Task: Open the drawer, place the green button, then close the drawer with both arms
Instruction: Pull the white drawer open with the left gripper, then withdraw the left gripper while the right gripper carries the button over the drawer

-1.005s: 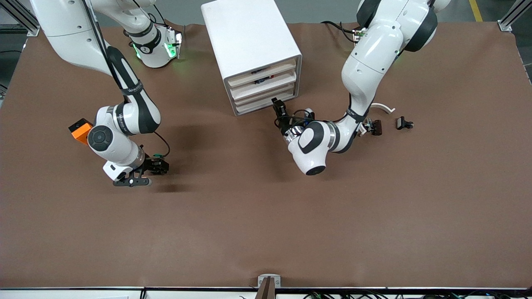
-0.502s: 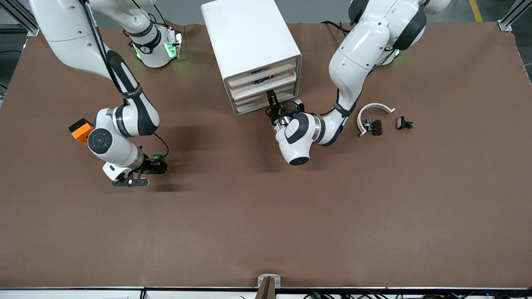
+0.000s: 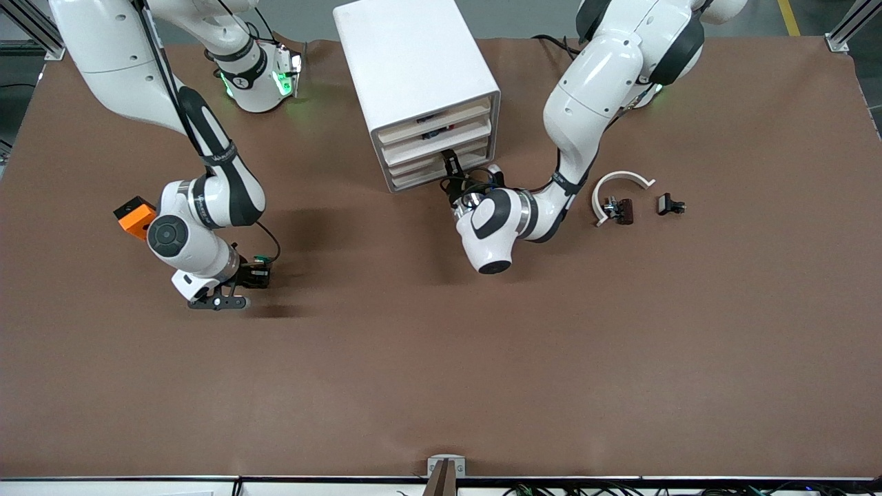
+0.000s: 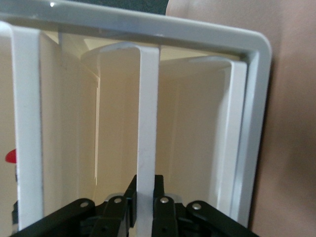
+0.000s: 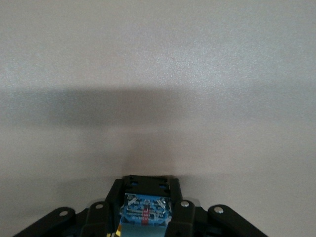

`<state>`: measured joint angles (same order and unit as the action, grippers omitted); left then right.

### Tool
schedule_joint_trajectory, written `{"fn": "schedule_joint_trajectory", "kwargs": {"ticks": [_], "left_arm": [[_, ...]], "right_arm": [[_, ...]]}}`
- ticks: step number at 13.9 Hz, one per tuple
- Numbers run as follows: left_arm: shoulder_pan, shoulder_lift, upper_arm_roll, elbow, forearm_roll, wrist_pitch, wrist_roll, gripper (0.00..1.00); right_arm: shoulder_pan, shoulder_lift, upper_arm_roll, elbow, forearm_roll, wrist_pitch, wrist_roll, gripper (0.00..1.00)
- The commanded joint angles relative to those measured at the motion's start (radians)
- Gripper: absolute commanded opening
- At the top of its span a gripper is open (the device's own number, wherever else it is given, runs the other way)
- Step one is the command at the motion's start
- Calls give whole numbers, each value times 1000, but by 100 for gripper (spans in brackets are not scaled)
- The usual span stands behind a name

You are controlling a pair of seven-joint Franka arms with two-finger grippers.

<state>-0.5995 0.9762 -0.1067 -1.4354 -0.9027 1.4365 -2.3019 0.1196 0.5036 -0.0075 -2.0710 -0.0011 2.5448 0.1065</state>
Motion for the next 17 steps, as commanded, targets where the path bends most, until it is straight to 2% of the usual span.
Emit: {"fn": "schedule_joint_trajectory", "kwargs": {"ticks": [1, 2, 4, 6, 7, 10, 11, 12, 13, 14, 15, 17], "left_arm": [[68, 21, 12, 58, -8, 8, 16, 0], [76, 24, 13, 84, -5, 21, 24, 0], [81, 22, 79, 104, -4, 35, 62, 0], [86, 19, 104, 131, -4, 41, 96, 0], [86, 19, 120, 150, -4, 41, 96, 0], [90, 18, 137, 156, -4, 59, 119, 0], [102, 16, 137, 156, -7, 64, 133, 6], [110, 13, 136, 156, -8, 64, 147, 27], [112, 12, 134, 156, -9, 64, 153, 51], [115, 10, 134, 158, -9, 64, 154, 91], [115, 9, 134, 158, -9, 64, 153, 100], [119, -7, 154, 171, -4, 62, 154, 100]], "right_arm": [[-1, 3, 6, 8, -7, -1, 12, 20], [-1, 1, 6, 11, -7, -1, 12, 17], [-4, -11, 8, 14, -5, -6, 18, 17], [15, -45, 8, 15, -5, -11, 63, 17], [40, -69, 8, 17, -5, -46, 115, 17], [122, -146, 12, 72, -5, -277, 357, 17], [158, -166, 12, 104, -5, -358, 440, 17], [187, -180, 12, 135, -5, -427, 508, 17], [218, -188, 14, 169, -4, -498, 580, 17], [251, -192, 14, 204, -3, -561, 658, 17], [294, -194, 15, 239, -2, -615, 738, 17], [377, -194, 14, 293, 1, -682, 893, 17]]}}
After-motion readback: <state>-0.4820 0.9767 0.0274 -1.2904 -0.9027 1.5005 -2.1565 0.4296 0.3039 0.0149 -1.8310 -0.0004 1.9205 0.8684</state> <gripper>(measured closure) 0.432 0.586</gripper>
